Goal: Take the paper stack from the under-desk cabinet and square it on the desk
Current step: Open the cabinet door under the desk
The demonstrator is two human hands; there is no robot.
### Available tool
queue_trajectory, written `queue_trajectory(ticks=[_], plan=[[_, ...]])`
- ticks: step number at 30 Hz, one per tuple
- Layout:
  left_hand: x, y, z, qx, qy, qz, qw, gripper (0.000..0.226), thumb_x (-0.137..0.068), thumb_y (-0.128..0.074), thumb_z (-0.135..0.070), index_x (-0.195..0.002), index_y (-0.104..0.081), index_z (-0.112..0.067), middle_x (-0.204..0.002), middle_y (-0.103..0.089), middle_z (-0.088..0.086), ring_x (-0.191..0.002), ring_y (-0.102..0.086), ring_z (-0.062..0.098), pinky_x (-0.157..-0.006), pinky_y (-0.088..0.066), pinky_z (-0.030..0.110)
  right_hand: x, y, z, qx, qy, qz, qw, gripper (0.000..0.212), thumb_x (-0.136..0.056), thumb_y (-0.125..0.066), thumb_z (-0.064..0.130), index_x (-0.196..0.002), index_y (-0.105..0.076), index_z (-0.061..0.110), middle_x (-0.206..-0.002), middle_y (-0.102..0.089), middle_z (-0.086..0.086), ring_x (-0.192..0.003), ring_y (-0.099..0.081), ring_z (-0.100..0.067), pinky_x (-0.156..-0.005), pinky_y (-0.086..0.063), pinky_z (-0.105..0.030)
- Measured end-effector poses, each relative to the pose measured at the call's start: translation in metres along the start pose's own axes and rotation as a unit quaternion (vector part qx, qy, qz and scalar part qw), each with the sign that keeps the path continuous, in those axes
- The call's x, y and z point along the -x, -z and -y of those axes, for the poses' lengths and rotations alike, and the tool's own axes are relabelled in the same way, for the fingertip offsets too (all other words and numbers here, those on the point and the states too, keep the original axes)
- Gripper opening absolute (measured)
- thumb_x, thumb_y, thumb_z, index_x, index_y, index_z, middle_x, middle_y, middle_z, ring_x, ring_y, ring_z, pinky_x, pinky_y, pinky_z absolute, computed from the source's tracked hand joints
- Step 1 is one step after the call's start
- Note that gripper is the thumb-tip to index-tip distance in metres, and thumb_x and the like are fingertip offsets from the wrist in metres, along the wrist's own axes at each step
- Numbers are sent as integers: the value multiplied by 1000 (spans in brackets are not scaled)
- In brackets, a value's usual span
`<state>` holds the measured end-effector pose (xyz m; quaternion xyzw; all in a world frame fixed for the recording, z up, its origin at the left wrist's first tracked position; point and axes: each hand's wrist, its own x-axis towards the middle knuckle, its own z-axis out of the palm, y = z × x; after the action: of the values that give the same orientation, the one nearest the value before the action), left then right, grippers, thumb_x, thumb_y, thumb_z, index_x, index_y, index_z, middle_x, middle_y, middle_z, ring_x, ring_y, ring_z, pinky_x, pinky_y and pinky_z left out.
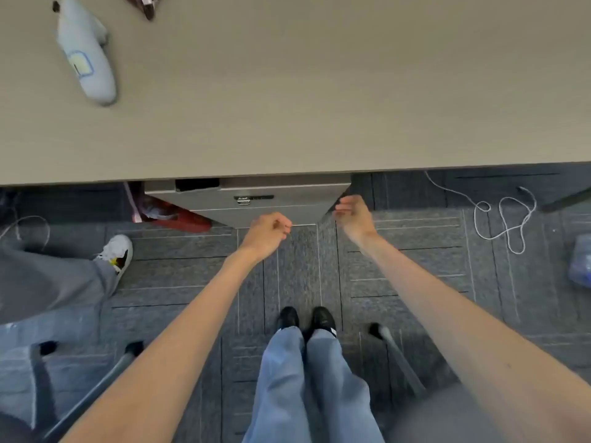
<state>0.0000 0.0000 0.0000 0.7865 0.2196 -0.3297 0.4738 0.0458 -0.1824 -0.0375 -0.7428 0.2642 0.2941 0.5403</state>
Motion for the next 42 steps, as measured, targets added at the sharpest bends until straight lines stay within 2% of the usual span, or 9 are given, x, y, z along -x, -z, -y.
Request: queue_trajectory(ticks=[4, 10, 14, 19, 23, 29, 34, 39, 42], plan=[[-44, -5, 26, 9, 7, -23, 1000, 28, -98, -38, -4, -113, -62, -4, -108, -65, 9, -99, -62, 21, -93, -48, 30, -39, -22, -11, 50, 43, -9, 998, 44, -88, -58, 1, -128, -39, 4, -120, -55, -9, -113, -51, -19, -102, -43, -33], [-75, -14, 56, 35, 33, -58, 997, 33, -99, -44, -21, -126, -56, -7, -126, -62, 12, -119, -57, 24, -107, -42, 40, -62, -26, -33, 63, 88, -45, 993, 44, -87, -58, -2, -128, -43, 3, -120, -59, -8, -105, -54, -14, -86, -44, -23], [-89, -20, 60, 180, 118, -68, 974, 65, -91, -52, -47, -143, -39, -10, -145, -46, 5, -131, -47, 24, -115, -32, 41, -61, -21, -32, 82, 90, -53, 991, 31, -88, -52, 0, -119, -50, 4, -111, -61, -9, -95, -57, -18, -82, -48, -29], [-101, -24, 54, 404, 197, -79, 890, 60, -87, -64, -30, -138, -40, -10, -139, -45, 16, -125, -49, 32, -98, -46, 40, -45, -15, -57, 146, 75, -41, 986, 16, -95, -49, 10, -104, -60, 2, -95, -64, -7, -63, -52, -7, -53, -43, -17], [-96, -35, 69, 455, 238, -133, 848, 51, -92, -56, -11, -137, -31, -9, -125, -56, 21, -108, -62, 39, -83, -54, 45, -27, -21, -87, 206, 52, 0, 977, 13, -91, -61, 23, -85, -66, 12, -76, -67, 0, -51, -52, -6, -42, -37, -13], [-77, -50, 103, 407, 184, -146, 882, 46, -96, -45, -4, -136, -23, -12, -128, -53, 21, -90, -66, 28, -57, -60, 35, -13, -29, -104, 301, 58, 111, 945, 35, -86, -64, 14, -54, -56, 27, -65, -61, 7, -67, -58, -9, -59, -40, -18], [-57, -46, 117, 352, 164, -126, 913, 39, -96, -43, 0, -124, -20, -16, -124, -48, 16, -110, -59, 31, -89, -55, 50, -3, -38, -117, 249, 34, 119, 960, 18, -90, -62, 20, -72, -65, 17, -93, -75, -6, -91, -69, -19, -86, -49, -30], [-32, -36, 151, 245, 124, -118, 954, 45, -96, -39, -2, -131, -13, -13, -109, -47, 5, -104, -55, 26, -83, -55, 44, 9, -67, -134, 210, 16, 125, 970, 20, -91, -60, 13, -74, -60, 23, -87, -72, -8, -88, -70, -22, -93, -54, -39], [-17, -21, 179, 151, 95, -102, 979, 48, -97, -36, -4, -136, -9, -10, -120, -47, 10, -103, -52, 25, -90, -51, 43, 18, -88, -140, 212, 26, 135, 967, 19, -93, -56, 8, -79, -60, 20, -83, -69, -6, -83, -69, -20, -90, -56, -37]])
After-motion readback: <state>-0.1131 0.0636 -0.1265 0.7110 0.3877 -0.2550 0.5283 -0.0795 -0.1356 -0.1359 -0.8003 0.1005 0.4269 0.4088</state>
